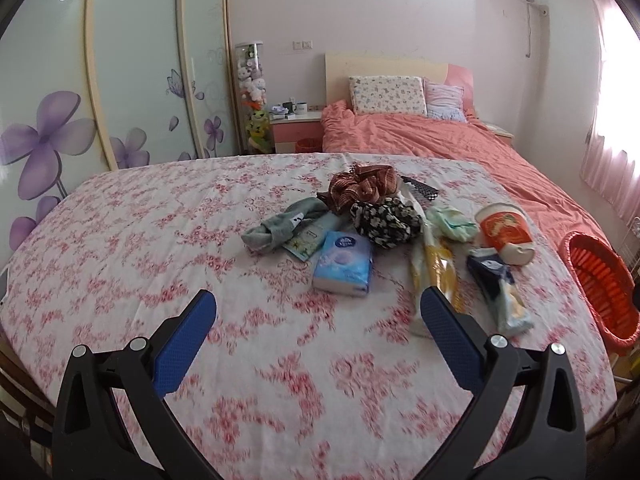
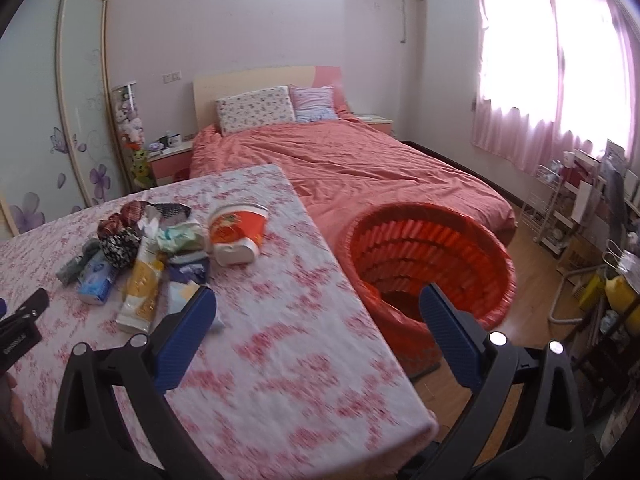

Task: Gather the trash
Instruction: 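Grasp the blue Vinda tissue pack with the left tool while the right tool grasps the blue cracker bag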

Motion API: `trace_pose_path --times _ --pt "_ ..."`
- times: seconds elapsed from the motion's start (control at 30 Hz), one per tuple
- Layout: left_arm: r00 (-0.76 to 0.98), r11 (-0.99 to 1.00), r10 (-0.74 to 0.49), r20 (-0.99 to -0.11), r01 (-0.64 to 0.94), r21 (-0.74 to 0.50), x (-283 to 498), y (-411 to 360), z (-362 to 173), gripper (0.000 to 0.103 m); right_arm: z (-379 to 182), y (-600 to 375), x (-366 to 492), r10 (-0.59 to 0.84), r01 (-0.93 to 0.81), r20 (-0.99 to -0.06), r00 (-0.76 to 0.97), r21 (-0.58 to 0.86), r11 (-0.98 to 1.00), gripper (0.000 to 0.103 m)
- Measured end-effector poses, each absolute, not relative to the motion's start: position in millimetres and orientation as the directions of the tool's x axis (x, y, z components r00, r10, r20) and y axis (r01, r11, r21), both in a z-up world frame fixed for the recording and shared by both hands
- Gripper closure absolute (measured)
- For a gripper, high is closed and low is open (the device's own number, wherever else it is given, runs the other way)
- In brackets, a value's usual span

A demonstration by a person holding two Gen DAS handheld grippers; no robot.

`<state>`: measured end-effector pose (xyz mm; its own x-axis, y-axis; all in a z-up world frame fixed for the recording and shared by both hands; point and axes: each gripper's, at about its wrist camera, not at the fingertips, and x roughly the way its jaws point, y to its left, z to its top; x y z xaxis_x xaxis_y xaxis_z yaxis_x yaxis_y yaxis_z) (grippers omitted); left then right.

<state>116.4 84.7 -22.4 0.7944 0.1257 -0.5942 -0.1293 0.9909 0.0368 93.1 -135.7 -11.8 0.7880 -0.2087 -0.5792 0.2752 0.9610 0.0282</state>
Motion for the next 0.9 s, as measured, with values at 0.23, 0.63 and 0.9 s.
trace_pose_path --times 0.23,0.63,0.9 --pt "0.767 0.996 0.075 -0.638 -0.091 0.008 156.5 92.6 -39.0 0.002 -25.5 -112.2 150.9 -0.055 0.155 -0.619 0.784 0.109 0.982 0.008" --pt "0.665 0.998 0.014 -0.746 -0.059 -0.034 199.6 96.6 -78.5 0.02 -78.8 -78.7 210.0 0.087 0.036 -0.748 0.658 0.146 0.989 0.025" --pt "0.64 0.998 -0.011 -0.768 -0.042 -0.05 212.0 93.2 -82.6 0.03 -101.2 -76.8 229.5 0.095 0.041 -0.808 0.582 0.145 0.989 0.032"
